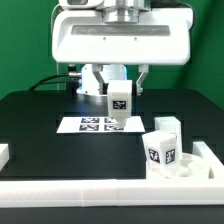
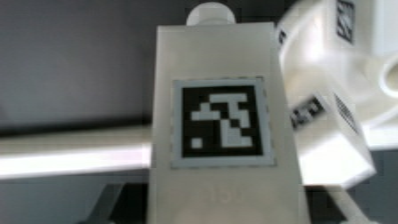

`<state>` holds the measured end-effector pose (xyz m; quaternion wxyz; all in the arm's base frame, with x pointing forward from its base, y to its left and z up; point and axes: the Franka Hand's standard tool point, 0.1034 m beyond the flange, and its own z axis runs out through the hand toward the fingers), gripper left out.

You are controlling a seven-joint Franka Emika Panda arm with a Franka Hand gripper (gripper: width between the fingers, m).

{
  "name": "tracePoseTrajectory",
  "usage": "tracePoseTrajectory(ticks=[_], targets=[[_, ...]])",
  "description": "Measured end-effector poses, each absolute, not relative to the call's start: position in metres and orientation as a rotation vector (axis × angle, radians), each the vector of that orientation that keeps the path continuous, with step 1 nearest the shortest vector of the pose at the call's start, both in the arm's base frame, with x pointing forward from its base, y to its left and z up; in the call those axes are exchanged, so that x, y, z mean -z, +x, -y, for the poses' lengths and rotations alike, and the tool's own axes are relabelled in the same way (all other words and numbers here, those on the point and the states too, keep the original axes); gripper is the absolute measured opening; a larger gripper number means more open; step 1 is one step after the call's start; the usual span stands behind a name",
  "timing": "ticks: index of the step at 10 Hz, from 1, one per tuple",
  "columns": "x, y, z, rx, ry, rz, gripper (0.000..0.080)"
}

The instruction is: Assemble stool

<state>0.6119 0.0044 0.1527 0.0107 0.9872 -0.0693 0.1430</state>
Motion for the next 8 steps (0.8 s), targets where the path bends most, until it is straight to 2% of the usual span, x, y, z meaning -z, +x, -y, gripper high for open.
tracePoseTrajectory(ticks=[2,5,6,8], targets=[[-0.163,0.622,-0.027,-0.596,3.069,0.194,0.034],[-0.177,0.639,-0.056,-0.574,3.093,0.234,0.034],[-0.174,0.638,-0.072,-0.58,3.1,0.257,0.034],[-0.173,0.638,-0.07,-0.576,3.099,0.226,0.034]])
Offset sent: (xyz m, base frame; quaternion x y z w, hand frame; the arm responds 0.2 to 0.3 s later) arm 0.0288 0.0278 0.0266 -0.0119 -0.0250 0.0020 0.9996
